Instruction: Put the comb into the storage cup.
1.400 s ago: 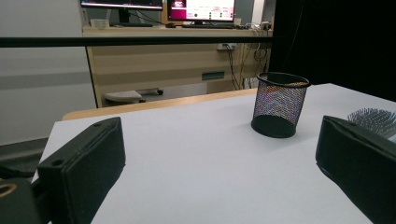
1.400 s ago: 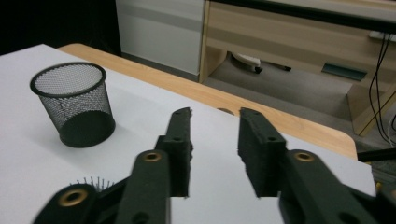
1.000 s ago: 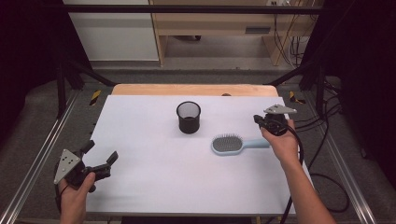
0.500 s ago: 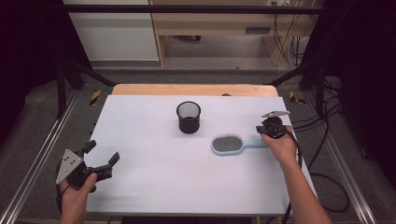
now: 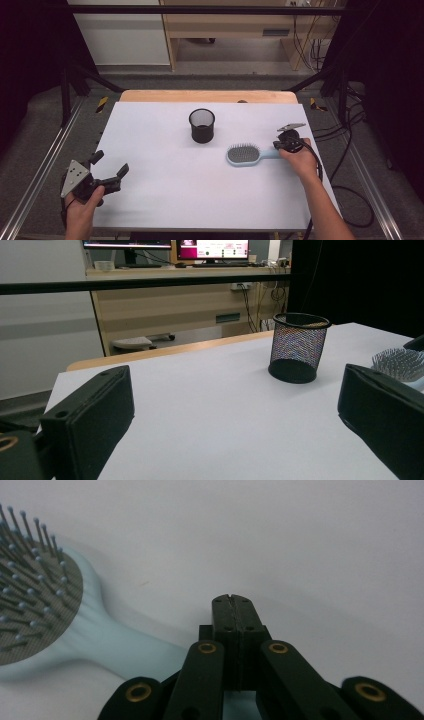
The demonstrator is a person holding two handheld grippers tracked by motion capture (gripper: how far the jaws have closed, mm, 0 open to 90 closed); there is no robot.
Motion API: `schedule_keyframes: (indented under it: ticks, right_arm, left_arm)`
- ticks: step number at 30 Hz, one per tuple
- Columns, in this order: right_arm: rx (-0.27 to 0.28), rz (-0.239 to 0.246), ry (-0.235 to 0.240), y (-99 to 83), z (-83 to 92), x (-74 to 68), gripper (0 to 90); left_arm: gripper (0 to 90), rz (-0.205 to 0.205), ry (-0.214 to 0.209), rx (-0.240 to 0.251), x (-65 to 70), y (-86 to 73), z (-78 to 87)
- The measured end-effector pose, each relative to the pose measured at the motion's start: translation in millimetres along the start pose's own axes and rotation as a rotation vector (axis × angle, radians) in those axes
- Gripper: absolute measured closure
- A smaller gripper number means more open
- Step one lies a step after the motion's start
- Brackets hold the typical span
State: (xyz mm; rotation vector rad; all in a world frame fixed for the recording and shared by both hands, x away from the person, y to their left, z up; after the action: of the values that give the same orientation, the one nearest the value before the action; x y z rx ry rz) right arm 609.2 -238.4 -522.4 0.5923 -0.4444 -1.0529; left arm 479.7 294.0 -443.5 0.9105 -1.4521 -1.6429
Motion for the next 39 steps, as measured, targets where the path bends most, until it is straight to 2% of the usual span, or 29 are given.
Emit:
schedule_keyframes:
  ticks: [4,9,13,22,27,34,39]
  right_arm:
    - [-0.011,0.008,0.032,-2.2,3.4,-6.3,90.0]
    - [-0.079,0.035,0.047,-12.9,9.0,-15.4,90.0]
    - [-0.090,0.036,0.078,-20.5,14.7,-23.1,90.0]
    - [-0.086,0.028,0.133,-36.6,28.4,-37.2,90.0]
    - [-0.079,0.026,0.161,-45.0,36.2,-49.9,90.0]
    - [-0.068,0.018,0.178,-50.6,40.5,-57.9,90.0]
    - [-0.058,0.017,0.208,-52.8,45.9,-66.5,90.0]
  left_arm:
    - [1.7,-0.001,-0.002,-0.001,0.1,-0.1,-0.1]
    - [1.7,-0.006,-0.007,-0.005,1.9,-0.5,-1.2]
    - [1.7,-0.009,-0.006,-0.007,1.9,-0.7,-1.0]
    - [1.4,-0.006,-0.008,0.000,1.5,0.0,-0.4]
    - [1.3,0.001,-0.009,0.006,1.1,0.4,0.1]
    - [1.4,0.036,-0.026,0.024,1.7,1.0,-1.1]
    - [1.5,0.028,-0.037,0.021,4.6,0.2,-4.2]
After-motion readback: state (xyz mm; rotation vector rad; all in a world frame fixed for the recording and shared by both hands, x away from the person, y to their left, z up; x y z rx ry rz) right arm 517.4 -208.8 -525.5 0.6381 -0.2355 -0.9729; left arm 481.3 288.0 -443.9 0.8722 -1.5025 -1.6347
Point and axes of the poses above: each handheld gripper's, and its own axes: z roughly backward along the jaws, y roughly out of its top, x roughly to its right, the point moved 8 cm from there along -z, roughly forward along the jaws, and after that the axes turned 1 degree about -z, right-handed, at the moved point
